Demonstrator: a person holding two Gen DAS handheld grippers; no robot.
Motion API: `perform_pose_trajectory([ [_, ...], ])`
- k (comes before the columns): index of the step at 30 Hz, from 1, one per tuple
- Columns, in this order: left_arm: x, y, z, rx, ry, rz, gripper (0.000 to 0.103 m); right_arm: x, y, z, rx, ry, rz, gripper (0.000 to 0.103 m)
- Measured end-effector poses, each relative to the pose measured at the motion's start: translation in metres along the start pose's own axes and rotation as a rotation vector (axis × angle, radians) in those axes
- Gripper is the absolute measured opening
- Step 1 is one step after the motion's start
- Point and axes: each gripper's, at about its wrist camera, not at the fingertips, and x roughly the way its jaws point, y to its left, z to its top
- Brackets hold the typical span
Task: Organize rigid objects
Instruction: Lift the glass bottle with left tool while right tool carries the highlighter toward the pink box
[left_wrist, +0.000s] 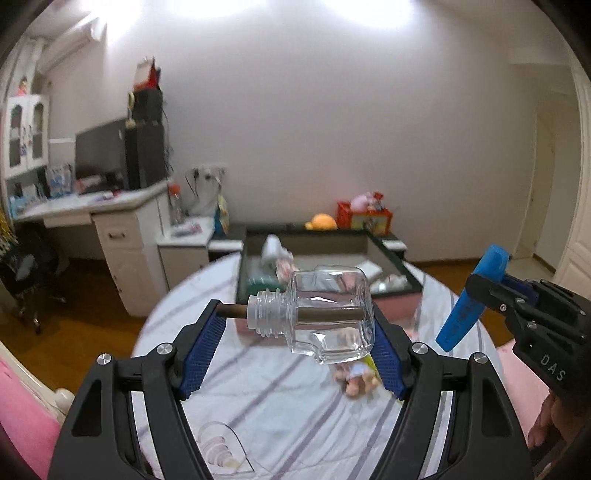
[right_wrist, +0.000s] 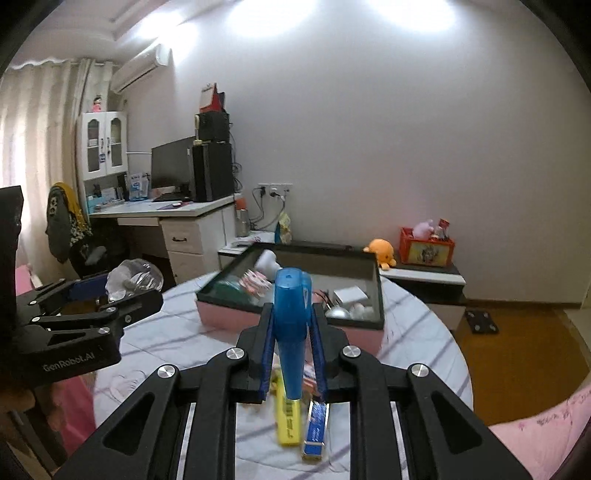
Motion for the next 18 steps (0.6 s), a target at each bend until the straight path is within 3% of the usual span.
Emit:
perform_pose_trajectory([
  [8,-0.022,-0.008,0.02,0.037,-0.104,0.056,0.075,-0.01,0.009,0.02,-0.016,-0.072,0.004,0.018],
  [18,-0.023,-0.01,0.034,0.045,-0.139,0.076,0.075,-0.006,0.012,0.031,-0.014,-0.096,0.002,0.018],
])
